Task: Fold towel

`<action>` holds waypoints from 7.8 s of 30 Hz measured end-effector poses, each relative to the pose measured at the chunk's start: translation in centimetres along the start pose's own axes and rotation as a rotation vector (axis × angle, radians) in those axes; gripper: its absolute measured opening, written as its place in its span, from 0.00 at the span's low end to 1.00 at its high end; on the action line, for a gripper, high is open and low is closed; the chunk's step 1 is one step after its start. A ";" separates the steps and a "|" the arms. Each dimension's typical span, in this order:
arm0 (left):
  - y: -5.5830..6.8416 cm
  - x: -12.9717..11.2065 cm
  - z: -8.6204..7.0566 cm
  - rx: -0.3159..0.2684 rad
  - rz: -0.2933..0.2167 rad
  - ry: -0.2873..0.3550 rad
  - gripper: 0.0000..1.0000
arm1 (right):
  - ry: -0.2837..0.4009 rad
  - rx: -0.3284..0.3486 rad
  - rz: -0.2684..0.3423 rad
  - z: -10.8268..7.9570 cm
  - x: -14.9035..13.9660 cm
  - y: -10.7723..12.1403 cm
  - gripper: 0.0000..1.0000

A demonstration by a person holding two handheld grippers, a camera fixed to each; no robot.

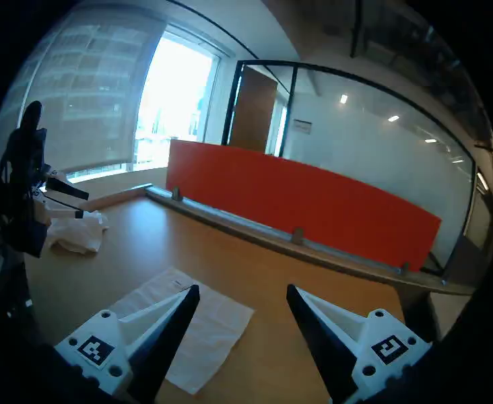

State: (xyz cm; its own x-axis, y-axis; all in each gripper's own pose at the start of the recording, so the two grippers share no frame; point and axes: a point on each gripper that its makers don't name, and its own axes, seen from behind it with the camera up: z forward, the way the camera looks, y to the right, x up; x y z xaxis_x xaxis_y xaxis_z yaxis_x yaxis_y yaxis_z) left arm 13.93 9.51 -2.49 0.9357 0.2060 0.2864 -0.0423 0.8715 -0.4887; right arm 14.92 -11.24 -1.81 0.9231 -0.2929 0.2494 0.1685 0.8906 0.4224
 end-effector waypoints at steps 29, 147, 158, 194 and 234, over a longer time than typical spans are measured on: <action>4.8 -16.9 4.9 -0.103 0.001 -0.296 0.92 | -0.269 0.132 -0.023 3.7 -16.8 -5.6 1.00; 9.0 -20.9 1.1 -0.109 -0.129 -0.523 0.12 | -0.421 0.268 0.058 -2.2 -20.2 -10.4 0.16; 10.2 -19.1 -1.7 -0.111 -0.163 -0.525 0.12 | -0.402 0.282 0.087 -4.9 -17.4 -11.0 0.15; 7.8 -14.9 1.7 -0.070 -0.168 -0.467 0.12 | -0.380 0.260 0.076 -1.1 -14.4 -8.2 0.14; 4.0 -20.2 12.2 0.002 -0.179 -0.545 0.12 | -0.483 0.191 0.141 9.7 -20.7 -5.5 0.14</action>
State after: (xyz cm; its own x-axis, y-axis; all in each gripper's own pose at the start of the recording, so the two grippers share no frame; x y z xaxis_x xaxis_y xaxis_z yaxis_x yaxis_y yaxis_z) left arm -9.40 14.20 -0.19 0.6127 0.2545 0.7482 0.0988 0.9146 -0.3920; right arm -8.46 -13.42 -0.82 0.6605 -0.3416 0.6686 -0.0531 0.8670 0.4955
